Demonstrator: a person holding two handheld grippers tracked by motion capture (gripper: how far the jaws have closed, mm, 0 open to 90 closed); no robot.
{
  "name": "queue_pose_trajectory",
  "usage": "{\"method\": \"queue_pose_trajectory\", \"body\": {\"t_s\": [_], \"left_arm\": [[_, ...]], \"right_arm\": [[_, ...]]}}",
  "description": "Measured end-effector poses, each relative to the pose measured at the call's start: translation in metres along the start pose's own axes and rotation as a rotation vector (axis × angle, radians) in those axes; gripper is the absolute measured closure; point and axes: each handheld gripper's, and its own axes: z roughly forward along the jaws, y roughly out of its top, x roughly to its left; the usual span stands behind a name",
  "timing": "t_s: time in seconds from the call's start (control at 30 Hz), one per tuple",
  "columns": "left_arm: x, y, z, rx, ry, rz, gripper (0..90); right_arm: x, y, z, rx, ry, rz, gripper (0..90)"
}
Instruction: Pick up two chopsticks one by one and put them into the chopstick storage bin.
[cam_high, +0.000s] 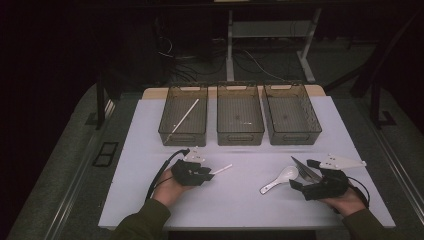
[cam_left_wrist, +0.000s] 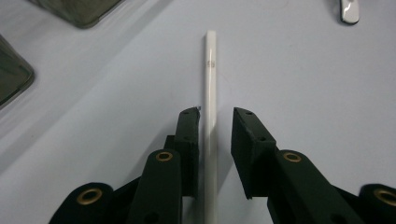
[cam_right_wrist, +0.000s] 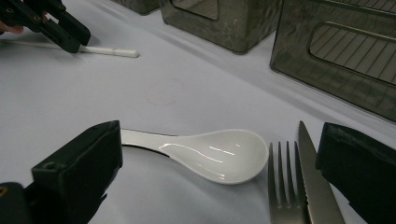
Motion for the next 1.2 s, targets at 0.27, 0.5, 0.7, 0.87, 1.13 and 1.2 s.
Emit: {"method": "queue_pose_trajectory", "body": {"t_s": [0.27,0.5,0.7,0.87,1.13,1.2], "left_arm": [[0.0037,-0.0037,0.0004,-0.012,-0.002,-0.019,80.2],[0.0024,-0.0034,0.0011,-0.011,0.010,-0.010,83.6],[0.0024,-0.0025,0.0008,-0.004,0.010,-0.023,84.2],[0.0024,0.0002,0.0006,0.009,0.019,0.002,84.6],[0.0025,0.0037,-0.0045,0.004,0.009,-0.031,84.7],[0.0032,0.0055,-0.0070,0.001,0.006,-0.036,84.7]], "right_arm": [[0.0004,0.0001,0.0000,-0.001,0.001,-0.003,0.6],[0.0006,0.0002,0.0002,0.002,-0.002,0.000,0.7],[0.0006,0.0001,-0.0001,-0.001,0.000,-0.003,0.7],[0.0006,0.0004,-0.0002,-0.002,0.000,-0.003,0.7],[0.0000,0.0003,-0.0003,-0.001,0.002,-0.001,0.7],[0.0003,0.0002,-0.0002,0.000,0.000,-0.002,0.7]]}}
